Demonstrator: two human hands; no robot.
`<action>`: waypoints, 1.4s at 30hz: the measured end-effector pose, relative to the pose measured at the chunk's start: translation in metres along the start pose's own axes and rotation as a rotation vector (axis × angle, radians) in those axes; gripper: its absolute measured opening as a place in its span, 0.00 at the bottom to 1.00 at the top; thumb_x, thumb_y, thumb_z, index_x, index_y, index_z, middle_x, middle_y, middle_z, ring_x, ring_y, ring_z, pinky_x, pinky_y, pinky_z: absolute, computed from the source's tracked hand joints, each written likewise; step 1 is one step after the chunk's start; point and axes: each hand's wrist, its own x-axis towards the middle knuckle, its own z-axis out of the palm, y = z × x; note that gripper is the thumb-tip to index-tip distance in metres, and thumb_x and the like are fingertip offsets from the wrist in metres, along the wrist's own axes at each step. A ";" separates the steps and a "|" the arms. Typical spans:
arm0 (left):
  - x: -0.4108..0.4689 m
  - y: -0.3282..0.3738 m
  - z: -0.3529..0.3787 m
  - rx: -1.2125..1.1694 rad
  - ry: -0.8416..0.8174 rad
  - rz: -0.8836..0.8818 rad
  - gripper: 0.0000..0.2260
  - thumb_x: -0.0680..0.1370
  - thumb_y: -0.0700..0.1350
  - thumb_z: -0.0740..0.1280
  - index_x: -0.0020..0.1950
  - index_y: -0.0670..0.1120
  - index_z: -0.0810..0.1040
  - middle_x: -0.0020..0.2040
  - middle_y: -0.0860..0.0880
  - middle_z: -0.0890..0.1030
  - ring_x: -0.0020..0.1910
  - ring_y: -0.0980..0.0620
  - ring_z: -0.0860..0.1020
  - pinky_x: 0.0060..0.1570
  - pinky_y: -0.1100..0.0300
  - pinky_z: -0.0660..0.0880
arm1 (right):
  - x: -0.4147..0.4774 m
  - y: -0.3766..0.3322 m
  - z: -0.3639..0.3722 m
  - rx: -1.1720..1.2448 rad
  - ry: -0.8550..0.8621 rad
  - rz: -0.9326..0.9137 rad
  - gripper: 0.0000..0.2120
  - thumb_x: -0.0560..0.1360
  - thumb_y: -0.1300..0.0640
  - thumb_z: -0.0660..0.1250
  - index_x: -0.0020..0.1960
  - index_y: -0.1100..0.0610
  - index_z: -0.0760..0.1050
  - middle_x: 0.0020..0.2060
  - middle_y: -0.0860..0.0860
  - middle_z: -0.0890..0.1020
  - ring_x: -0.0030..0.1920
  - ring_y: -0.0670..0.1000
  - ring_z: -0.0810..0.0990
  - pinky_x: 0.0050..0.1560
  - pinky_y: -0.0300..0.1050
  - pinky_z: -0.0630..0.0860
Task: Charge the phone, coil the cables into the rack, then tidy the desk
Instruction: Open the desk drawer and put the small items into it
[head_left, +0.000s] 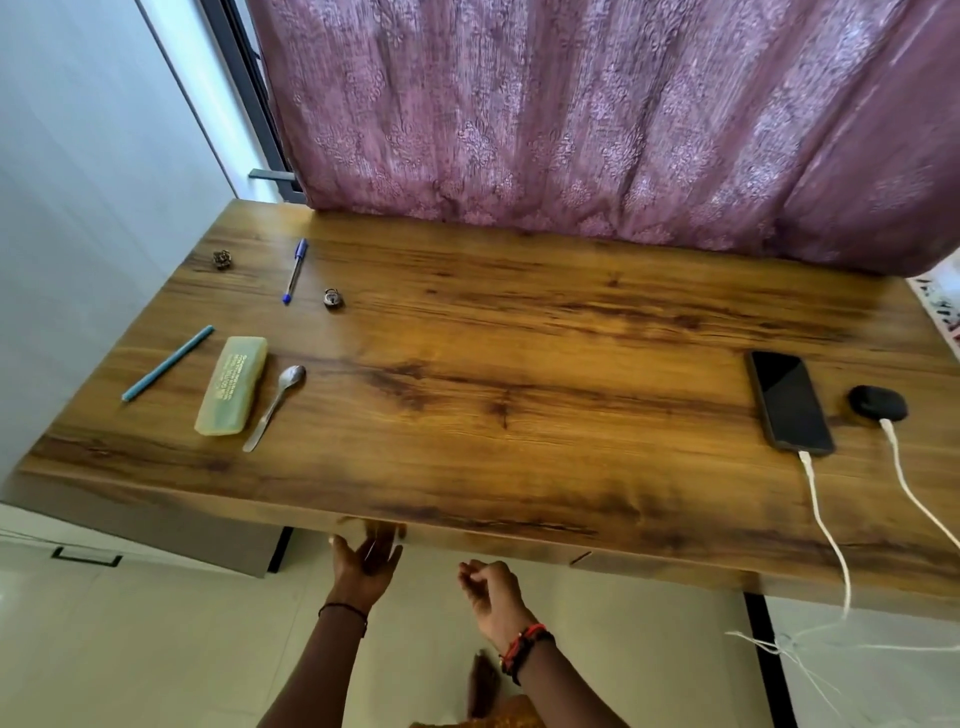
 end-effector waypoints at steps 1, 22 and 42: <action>0.000 0.001 -0.002 0.003 -0.017 -0.008 0.32 0.78 0.66 0.47 0.55 0.40 0.74 0.48 0.43 0.79 0.67 0.49 0.70 0.71 0.52 0.59 | -0.001 0.002 0.002 0.037 0.005 -0.005 0.12 0.73 0.76 0.51 0.42 0.65 0.71 0.37 0.59 0.76 0.38 0.54 0.76 0.33 0.40 0.78; -0.012 0.015 0.004 0.065 -0.086 -0.087 0.40 0.75 0.70 0.48 0.72 0.37 0.62 0.69 0.42 0.69 0.68 0.47 0.69 0.72 0.52 0.57 | 0.021 0.024 0.018 0.265 -0.031 -0.154 0.03 0.72 0.65 0.62 0.42 0.60 0.73 0.43 0.55 0.77 0.49 0.54 0.77 0.61 0.44 0.72; 0.013 0.080 -0.021 -0.051 -0.168 -0.064 0.26 0.73 0.70 0.55 0.37 0.47 0.75 0.37 0.49 0.79 0.42 0.48 0.78 0.58 0.55 0.74 | 0.028 0.020 0.025 0.414 -0.079 -0.238 0.11 0.71 0.70 0.51 0.41 0.61 0.71 0.40 0.56 0.75 0.43 0.56 0.75 0.61 0.50 0.71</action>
